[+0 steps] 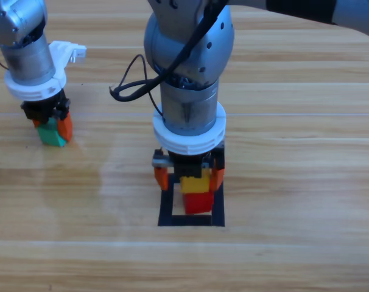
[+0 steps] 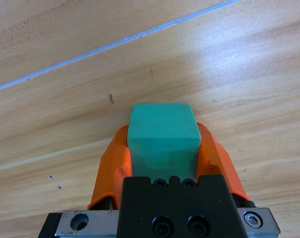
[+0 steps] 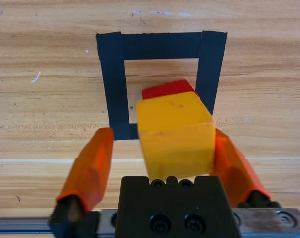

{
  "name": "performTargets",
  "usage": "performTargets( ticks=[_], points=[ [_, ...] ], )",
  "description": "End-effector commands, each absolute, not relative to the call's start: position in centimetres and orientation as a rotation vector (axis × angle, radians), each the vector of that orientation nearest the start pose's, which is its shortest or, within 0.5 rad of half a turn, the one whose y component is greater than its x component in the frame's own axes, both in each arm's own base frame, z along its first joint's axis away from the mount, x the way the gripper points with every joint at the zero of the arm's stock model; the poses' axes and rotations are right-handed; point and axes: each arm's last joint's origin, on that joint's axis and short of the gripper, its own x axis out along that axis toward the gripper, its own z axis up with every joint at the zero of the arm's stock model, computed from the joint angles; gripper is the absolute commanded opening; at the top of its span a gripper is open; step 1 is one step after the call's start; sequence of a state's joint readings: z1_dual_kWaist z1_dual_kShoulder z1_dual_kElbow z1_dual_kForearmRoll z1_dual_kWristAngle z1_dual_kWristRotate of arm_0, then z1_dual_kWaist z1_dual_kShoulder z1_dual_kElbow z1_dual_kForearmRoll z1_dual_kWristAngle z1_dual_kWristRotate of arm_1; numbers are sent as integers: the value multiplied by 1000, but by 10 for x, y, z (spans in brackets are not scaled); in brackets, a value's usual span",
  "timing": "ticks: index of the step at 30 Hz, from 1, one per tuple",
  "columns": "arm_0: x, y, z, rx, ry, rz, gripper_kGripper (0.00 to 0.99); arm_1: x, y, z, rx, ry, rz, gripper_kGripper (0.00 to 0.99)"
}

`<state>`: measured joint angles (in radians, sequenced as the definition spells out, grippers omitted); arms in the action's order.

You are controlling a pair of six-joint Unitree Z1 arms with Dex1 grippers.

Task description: Stack the blocks in the rectangular block: red at the bottom, yellow in the middle, green on top

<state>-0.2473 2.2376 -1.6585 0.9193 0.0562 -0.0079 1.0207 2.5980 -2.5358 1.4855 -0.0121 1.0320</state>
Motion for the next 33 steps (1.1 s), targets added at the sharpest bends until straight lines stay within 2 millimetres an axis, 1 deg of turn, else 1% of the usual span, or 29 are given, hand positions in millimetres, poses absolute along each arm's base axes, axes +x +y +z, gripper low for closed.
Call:
performTargets(
  ticks=[1,2,5,8,10,13,15,16,18,19,20,21,22,23,24,25,26,27,28,30,31,32,33],
  points=[
    [429,-116,158,239,1537,-154,64,262,455,194,-47,1541,-11,990],
    [429,-116,158,239,1537,-154,63,261,453,203,-39,1526,-3,990],
    [430,-117,156,238,1541,-155,63,257,445,242,-3,1462,33,990],
    [429,-118,155,238,1541,-158,64,248,442,264,7,1421,66,990],
    [429,-120,155,239,1541,-159,63,240,442,278,5,1393,92,990],
    [426,-119,159,226,1540,-148,64,220,437,313,2,1318,156,990],
    [421,-118,175,198,1523,-136,63,206,426,347,-14,1227,210,990],
    [418,-118,192,165,1505,-132,61,203,421,358,-41,1191,238,990],
    [416,-118,218,116,1484,-99,0,198,408,376,-128,1132,292,989],
    [417,-121,235,85,1482,-73,0,196,401,382,-170,1113,307,990],
    [418,-127,246,71,1475,-62,0,193,394,386,-206,1101,324,989],
    [420,-139,259,67,1461,-66,0,189,375,395,-240,1071,333,989],
    [425,-158,278,54,1448,-66,0,183,341,402,-244,1027,381,989],
    [427,-168,289,38,1440,-60,0,176,310,403,-226,983,448,989],
    [427,-177,298,22,1430,-58,0,167,280,401,-200,938,527,989],
    [425,-185,305,7,1417,-61,0,155,249,398,-162,848,627,989],
    [422,-192,311,-18,1409,-58,0,140,223,399,-182,785,688,989],
    [418,-198,314,-43,1409,-55,0,129,203,398,-218,754,709,989],
    [413,-205,316,-61,1407,-56,0,119,185,396,-273,722,727,990],
    [402,-224,322,-77,1396,-64,0,106,164,391,-333,689,768,990],
    [397,-233,323,-81,1396,-69,0,103,154,389,-355,672,768,990],
    [390,-245,323,-84,1399,-71,0,101,149,386,-376,671,776,990],
    [384,-254,323,-84,1399,-71,0,100,148,382,-391,680,794,990]
  ],
)
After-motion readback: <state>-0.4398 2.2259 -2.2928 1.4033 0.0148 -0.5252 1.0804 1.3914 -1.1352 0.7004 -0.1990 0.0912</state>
